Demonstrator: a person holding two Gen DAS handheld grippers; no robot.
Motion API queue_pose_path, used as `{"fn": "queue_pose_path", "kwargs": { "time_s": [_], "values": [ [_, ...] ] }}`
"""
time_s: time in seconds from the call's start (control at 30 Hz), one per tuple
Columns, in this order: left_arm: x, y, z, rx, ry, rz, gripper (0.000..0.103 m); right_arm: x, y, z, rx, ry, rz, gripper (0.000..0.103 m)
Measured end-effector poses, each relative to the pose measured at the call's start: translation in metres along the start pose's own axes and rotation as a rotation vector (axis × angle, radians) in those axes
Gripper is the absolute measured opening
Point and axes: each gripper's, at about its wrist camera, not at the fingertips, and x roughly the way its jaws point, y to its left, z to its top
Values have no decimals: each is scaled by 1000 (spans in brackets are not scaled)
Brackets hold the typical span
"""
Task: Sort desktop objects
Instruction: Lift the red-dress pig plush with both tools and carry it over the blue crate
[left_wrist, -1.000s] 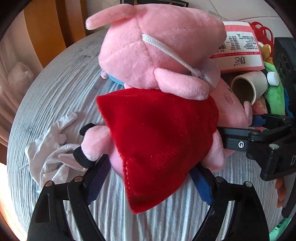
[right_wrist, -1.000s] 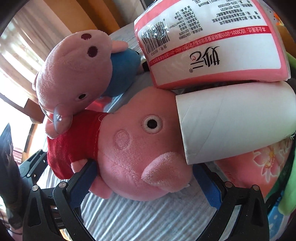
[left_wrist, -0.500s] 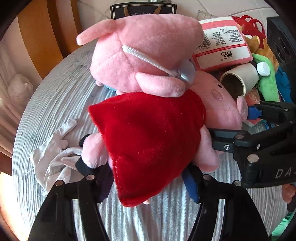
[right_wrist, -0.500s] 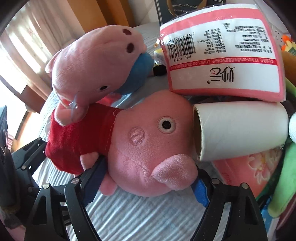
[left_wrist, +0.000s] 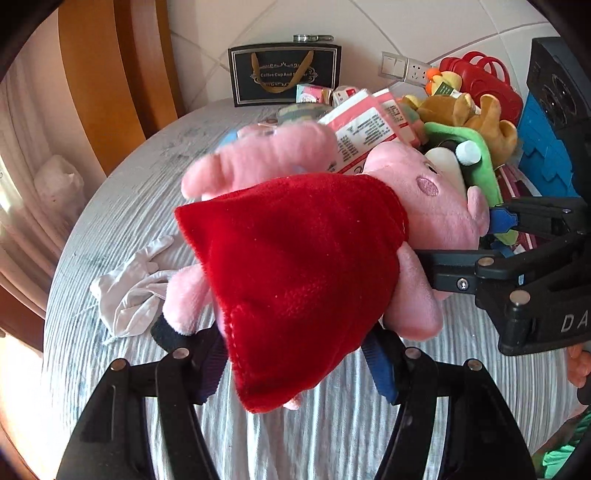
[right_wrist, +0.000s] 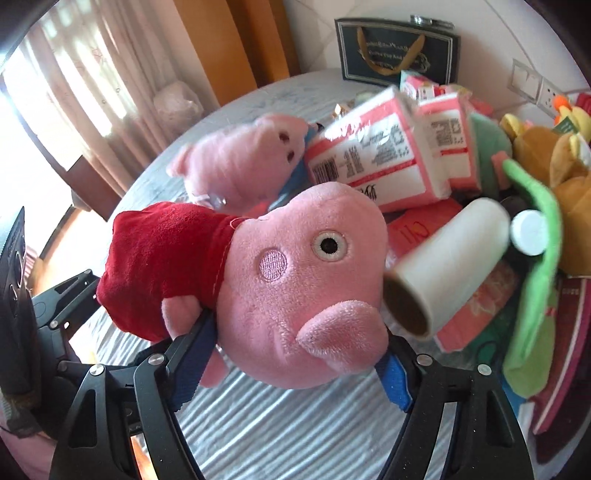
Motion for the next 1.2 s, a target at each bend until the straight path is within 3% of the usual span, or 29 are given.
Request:
{"fn": "queue_pose_path", "kwargs": {
  "time_s": [0.17, 0.4, 0.63, 0.87, 1.2],
  "values": [
    [-37, -22, 8, -4, -79, 9, 64, -43, -4, 1, -37, -73, -7, 79],
    [-77, -76, 55, 54, -201, -21, 64, -119, -5, -6, -50, -186, -66, 79],
    [-92, -146, 90, 137, -287, -52, 64, -194, -53, -20, 2, -296, -150, 79],
    [-113, -228, 128, 243, -368, -122, 64, -266, -105, -38, 74, -387, -251, 79],
    [-165, -362, 179, 389, -523, -286, 65, -394, -165, -83, 153, -539, -449, 79]
  ]
}}
